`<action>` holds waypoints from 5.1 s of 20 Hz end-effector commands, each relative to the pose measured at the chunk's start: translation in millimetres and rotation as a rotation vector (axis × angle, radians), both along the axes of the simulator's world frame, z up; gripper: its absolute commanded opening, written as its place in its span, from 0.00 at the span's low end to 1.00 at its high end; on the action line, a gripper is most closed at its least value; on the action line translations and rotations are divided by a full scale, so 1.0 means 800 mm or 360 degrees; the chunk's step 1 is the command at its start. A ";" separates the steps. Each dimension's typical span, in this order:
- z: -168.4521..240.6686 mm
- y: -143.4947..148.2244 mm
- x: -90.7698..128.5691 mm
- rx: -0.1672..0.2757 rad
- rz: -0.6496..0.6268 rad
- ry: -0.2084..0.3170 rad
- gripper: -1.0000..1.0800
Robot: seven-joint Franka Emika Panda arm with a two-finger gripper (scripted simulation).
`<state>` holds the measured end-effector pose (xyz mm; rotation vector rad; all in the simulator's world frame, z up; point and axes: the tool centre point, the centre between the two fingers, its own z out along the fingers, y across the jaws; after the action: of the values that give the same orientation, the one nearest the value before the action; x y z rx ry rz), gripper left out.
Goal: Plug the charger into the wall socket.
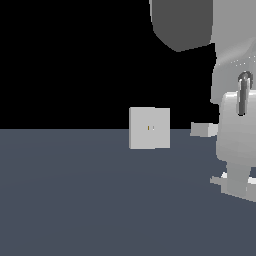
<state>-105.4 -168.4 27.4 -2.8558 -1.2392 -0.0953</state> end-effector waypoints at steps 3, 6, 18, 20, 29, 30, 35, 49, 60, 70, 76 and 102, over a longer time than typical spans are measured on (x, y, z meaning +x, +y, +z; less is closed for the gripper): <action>-0.017 0.000 0.001 0.0000 0.0001 -0.0001 0.96; -0.019 -0.001 0.001 0.0000 0.0001 -0.0001 0.96; -0.019 0.000 0.001 -0.0001 0.0000 -0.0001 0.00; -0.018 0.001 0.001 -0.0001 -0.0007 -0.0001 0.00; -0.005 0.018 0.002 0.0000 -0.0135 -0.0002 0.00; -0.003 0.021 0.003 0.0001 -0.0159 -0.0002 0.00; 0.011 0.039 0.006 0.0002 -0.0299 -0.0003 0.00; 0.057 0.095 0.029 0.0003 -0.0749 -0.0004 0.00; 0.084 0.123 0.051 0.0001 -0.1015 -0.0002 0.00; 0.092 0.130 0.059 0.0000 -0.1098 -0.0001 0.00; 0.091 0.129 0.059 0.0000 -0.1090 -0.0001 0.00; 0.091 0.138 0.122 0.0000 -0.1090 -0.0001 0.00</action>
<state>-9.4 -58.0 99.8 -3.1282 -0.2099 -0.1052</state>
